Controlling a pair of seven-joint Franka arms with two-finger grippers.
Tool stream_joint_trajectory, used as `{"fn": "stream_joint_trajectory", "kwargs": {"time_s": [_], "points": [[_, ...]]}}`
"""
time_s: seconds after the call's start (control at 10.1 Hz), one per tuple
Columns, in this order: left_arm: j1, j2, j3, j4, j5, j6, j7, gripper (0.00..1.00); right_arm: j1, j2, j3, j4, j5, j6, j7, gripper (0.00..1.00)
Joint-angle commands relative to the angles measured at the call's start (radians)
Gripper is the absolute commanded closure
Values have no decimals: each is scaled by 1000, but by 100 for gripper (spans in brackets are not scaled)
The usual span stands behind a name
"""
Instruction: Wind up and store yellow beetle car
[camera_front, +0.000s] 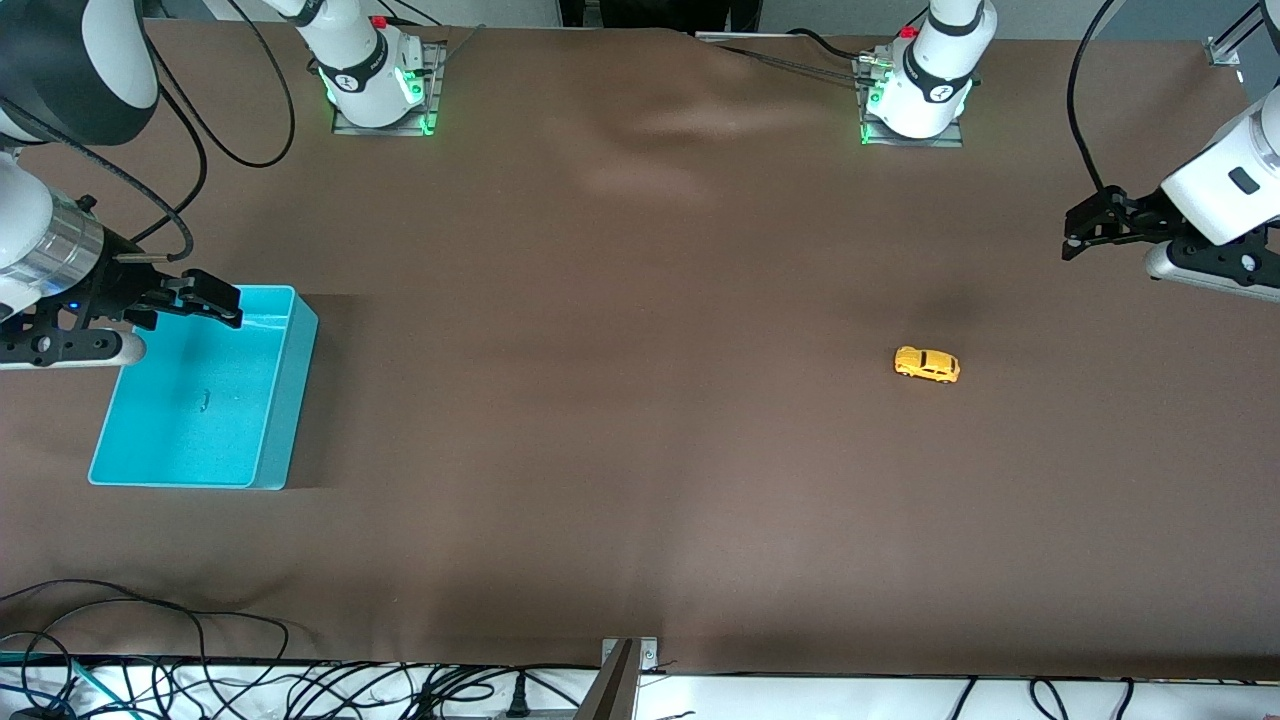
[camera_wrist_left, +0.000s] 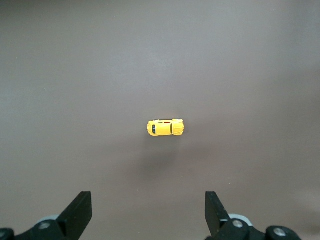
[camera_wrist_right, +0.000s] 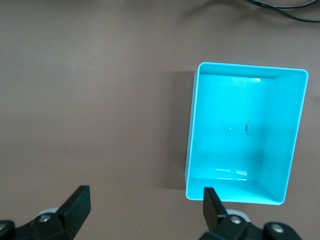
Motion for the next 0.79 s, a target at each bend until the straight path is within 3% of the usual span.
{"fn": "stream_joint_trajectory", "kwargs": {"time_s": [0.0,0.3,0.69], "points": [[6,12,-2,29,-5,-21,1,0,-3,-60,3,-69,3,12,-10,0],[9,24,0,24,-5,-21,7,0,-3,-158,3,-119,3,22,-12,0],[10,81,0,29,-5,-18,9,0,-5,-147,-2,-125,3,29,-12,0]]}}
